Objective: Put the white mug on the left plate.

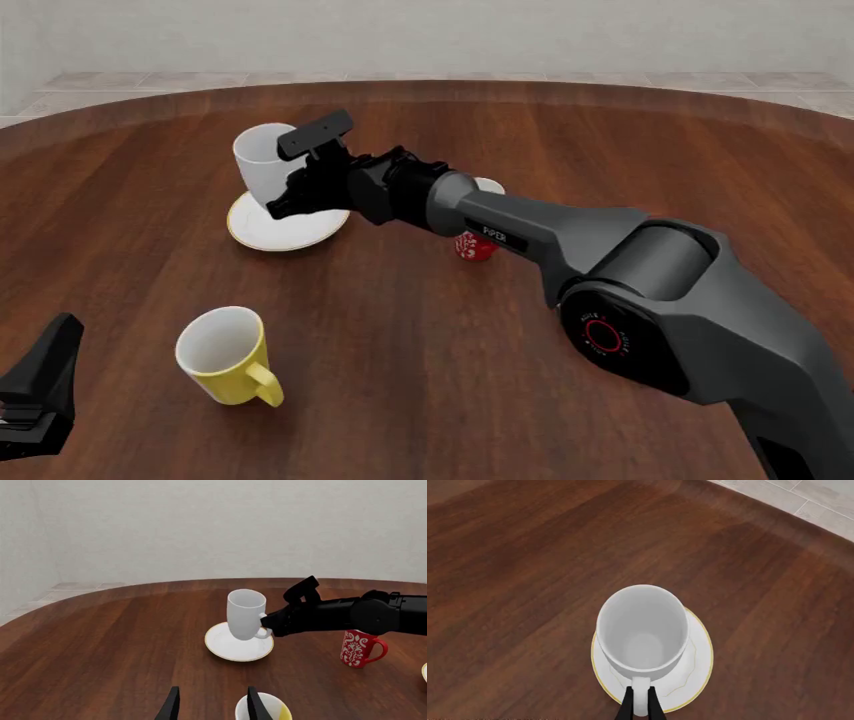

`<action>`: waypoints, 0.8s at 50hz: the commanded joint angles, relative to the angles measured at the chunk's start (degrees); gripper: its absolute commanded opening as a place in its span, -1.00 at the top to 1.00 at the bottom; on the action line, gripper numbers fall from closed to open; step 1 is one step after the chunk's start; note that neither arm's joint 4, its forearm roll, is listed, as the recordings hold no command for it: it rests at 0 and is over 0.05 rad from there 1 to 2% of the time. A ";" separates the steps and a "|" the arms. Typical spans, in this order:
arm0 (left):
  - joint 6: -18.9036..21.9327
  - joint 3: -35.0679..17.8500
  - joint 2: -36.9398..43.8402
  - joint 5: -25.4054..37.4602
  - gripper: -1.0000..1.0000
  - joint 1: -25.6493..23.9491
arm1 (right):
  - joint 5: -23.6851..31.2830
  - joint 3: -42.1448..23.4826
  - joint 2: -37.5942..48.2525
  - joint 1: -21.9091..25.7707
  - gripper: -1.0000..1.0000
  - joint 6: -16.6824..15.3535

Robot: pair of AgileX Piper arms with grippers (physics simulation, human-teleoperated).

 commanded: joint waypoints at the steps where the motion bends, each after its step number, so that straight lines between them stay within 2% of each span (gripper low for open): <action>1: 0.01 0.00 0.00 0.00 -1.00 -0.01 | -0.41 0.07 -0.10 0.03 1.00 0.53; 40: 0.01 0.00 0.00 0.00 -1.00 0.00 | -1.90 2.06 0.06 0.11 1.00 1.38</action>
